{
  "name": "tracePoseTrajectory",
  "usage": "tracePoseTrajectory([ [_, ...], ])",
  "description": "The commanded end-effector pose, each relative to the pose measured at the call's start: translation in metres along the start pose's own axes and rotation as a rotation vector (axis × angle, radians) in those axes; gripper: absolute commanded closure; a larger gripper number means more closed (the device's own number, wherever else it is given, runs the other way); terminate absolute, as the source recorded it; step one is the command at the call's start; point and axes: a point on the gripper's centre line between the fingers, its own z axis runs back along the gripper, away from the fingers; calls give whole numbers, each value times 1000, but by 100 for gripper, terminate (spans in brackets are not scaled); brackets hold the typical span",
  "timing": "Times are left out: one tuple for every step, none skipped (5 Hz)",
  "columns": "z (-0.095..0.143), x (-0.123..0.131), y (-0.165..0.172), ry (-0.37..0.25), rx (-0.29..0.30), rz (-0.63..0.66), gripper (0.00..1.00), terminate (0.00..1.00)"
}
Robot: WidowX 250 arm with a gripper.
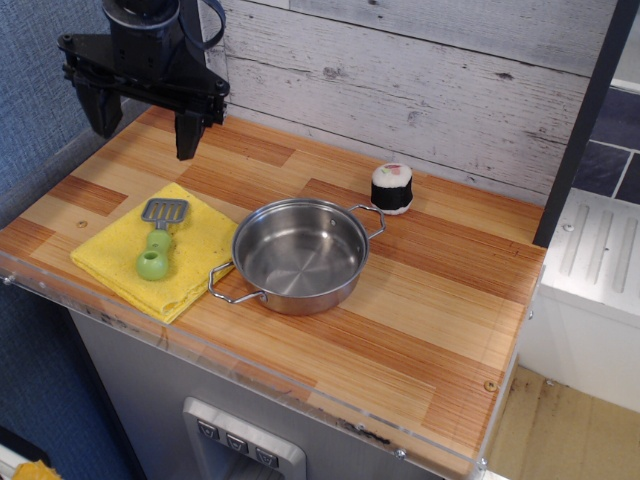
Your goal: Place the spatula diagonally on the yellow washcloth so it is parallel with the pot.
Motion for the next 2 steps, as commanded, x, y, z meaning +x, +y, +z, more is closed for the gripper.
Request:
tracePoseTrajectory([
  [18,-5,2,-47,5,12,0,0],
  [18,-5,2,-47,5,12,0,100],
])
